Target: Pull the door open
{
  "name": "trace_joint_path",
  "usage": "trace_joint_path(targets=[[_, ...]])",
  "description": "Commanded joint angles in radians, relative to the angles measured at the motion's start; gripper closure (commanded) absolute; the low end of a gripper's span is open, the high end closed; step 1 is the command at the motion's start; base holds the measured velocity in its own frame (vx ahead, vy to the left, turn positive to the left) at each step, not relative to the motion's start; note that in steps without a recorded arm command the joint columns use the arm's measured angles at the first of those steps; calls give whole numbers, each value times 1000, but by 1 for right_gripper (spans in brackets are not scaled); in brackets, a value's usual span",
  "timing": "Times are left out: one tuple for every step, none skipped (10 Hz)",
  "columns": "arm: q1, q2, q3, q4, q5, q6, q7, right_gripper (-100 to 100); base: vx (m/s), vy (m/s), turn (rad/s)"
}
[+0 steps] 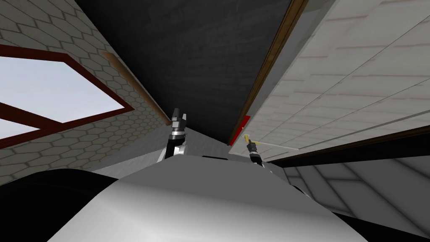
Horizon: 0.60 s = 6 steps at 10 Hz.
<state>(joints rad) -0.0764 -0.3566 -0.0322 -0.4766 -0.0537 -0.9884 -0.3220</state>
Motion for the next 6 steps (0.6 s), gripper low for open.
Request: trace_joint_path(targets=[[14, -18, 18, -6, 12, -18, -29, 100, -221, -42, 138], [7, -12, 11, 1, 7, -11, -17, 100, -107, -15, 22], [27, -25, 26, 2, 17, -38, -39, 100, -120, -21, 85], [38, -34, 35, 1, 23, -55, -51, 100, -240, -80, 142], [49, -44, 44, 1, 29, -74, -64, 100, -249, -91, 151], [62, -55, 54, 0, 35, -94, -77, 100, -198, -83, 123]])
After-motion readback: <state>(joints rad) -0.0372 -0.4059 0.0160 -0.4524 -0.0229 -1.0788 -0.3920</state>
